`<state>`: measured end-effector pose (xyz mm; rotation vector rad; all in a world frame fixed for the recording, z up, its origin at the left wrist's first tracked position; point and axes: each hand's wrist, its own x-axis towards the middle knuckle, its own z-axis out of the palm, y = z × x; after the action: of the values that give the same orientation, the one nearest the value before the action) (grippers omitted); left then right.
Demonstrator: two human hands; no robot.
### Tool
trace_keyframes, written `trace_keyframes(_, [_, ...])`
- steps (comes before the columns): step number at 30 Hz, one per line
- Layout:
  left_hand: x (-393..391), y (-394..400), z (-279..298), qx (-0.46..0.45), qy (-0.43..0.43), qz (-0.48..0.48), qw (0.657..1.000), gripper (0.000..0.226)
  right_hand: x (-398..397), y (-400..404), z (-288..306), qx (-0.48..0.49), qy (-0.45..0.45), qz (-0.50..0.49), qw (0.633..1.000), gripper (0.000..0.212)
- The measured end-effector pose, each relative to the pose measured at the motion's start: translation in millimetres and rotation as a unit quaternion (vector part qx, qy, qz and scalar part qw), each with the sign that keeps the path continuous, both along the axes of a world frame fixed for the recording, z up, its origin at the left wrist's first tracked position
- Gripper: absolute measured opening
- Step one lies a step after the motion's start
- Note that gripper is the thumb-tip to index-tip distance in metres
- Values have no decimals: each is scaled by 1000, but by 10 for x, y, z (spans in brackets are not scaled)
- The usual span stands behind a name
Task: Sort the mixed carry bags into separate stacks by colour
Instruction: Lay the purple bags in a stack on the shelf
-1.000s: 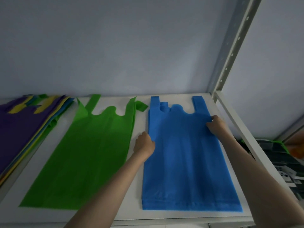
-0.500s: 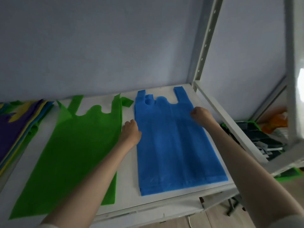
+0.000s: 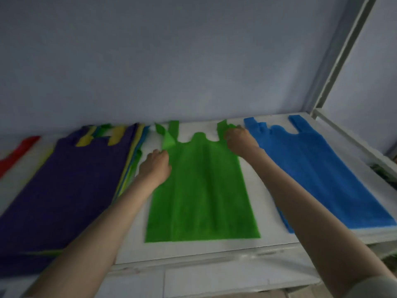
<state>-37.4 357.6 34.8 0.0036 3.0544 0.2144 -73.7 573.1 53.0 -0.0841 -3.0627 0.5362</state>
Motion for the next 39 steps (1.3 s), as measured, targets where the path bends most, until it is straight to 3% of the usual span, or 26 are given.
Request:
trace_keyframes(3, [208,-875,65,-6,4,56,998,34,14,-857,5,-27,34,31,999,38])
trace_keyframes(8, [487,-2040,78,-9,-28,158,987,40,67,-2011,-5,-79,13,81,993,39])
trace_keyframes(12, [636,-2536,-89,3,-57,198,979,44,104,-2644,-179,-39,-74,146,986,37])
trace_keyframes(15, [696,-2813,-207,8,-70,191,979,45,84,-2955,-377,-56,-128,113,984,39])
trace_keyframes(23, [506,-3421,-287,72,-76,105,989,51,23,-3581,-511,-102,-100,-84,986,48])
trace_keyframes(29, [437,-3580,-352,101,-78,55,990,58,81,-3972,-564,-66,-96,-75,990,45])
trace_keyframes(34, [409,-3644,-399,129,-82,38,987,60,67,-4010,-565,-67,-95,-163,980,68])
trace_keyframes(39, [403,-3665,-410,148,-84,32,985,60,32,-4028,-518,-57,-81,-129,987,55])
